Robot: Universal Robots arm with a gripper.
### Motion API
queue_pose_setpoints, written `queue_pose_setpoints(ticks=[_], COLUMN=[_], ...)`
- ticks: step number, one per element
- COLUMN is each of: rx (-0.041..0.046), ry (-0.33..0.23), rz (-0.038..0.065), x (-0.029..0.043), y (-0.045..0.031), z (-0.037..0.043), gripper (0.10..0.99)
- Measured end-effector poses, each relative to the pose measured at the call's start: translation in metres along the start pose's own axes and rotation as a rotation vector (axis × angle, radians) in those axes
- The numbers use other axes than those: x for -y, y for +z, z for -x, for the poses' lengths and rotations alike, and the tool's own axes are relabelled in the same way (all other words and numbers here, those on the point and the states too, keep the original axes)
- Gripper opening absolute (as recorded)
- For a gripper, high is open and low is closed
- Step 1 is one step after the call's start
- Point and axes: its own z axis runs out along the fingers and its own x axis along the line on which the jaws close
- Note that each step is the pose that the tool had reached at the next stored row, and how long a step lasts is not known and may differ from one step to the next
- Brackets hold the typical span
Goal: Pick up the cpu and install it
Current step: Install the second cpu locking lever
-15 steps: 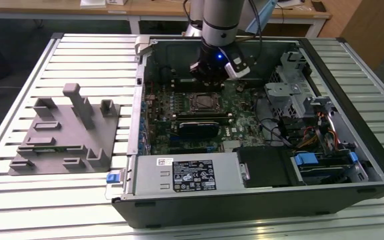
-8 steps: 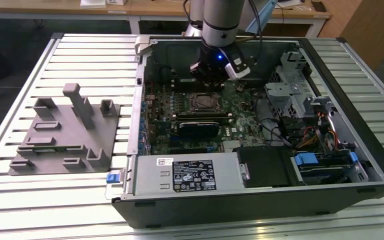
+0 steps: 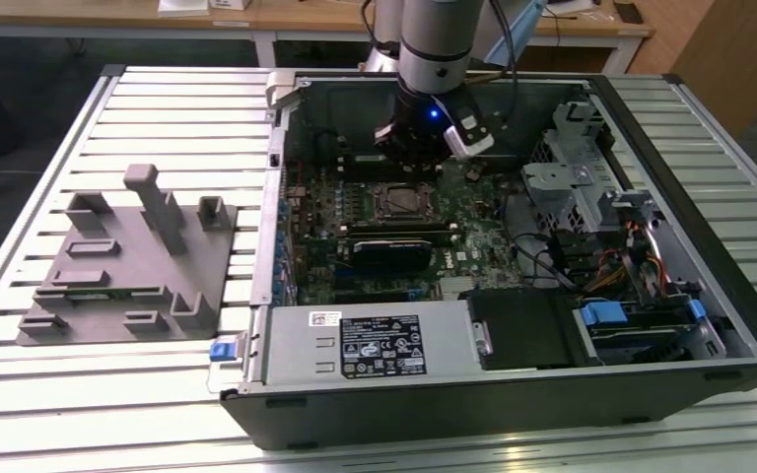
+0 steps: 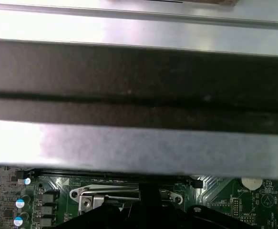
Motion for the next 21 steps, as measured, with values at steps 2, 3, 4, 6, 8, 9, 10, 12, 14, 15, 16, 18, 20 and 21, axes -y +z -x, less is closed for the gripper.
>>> queue_pose_setpoints(ticks=[2,3,4,6,8,9,10,12,14,15,16,18,20,21], rx=[-0.0002,-0.0001,-0.0001,0.0001,-0.0001,-0.0001,0.0,0.0,0.0,0.0,-0.0001,0.0,-0.0001,-0.0001], ry=[0.0,0.0,0.0,0.0,0.0,0.0,0.0,0.0,0.0,0.0,0.0,0.0,0.0,0.0], rz=[0.0,0.0,0.0,0.0,0.0,0.0,0.0,0.0,0.0,0.0,0.0,0.0,0.0,0.0], x=[0.0002,0.0001,0.0,-0.0005,-0.0011,-0.0013,-0.0014,-0.0008,0.0004,0.0011,0.0018,0.0031,0.0047,0.0057], y=[-0.0004,-0.0011,-0.0028,-0.0078,-0.0139,-0.0163,-0.0176,-0.018,-0.0181,-0.0182,-0.0183,-0.0183,-0.0185,-0.0185], z=[0.0,0.0,0.0001,0.0002,0.0004,0.0004,0.0005,0.0005,0.0004,0.0004,0.0003,0.0003,0.0002,0.0002], gripper=[0.106,0.106,0.106,0.106,0.106,0.106,0.106,0.106,0.106,0.106,0.106,0.106,0.106,0.106])
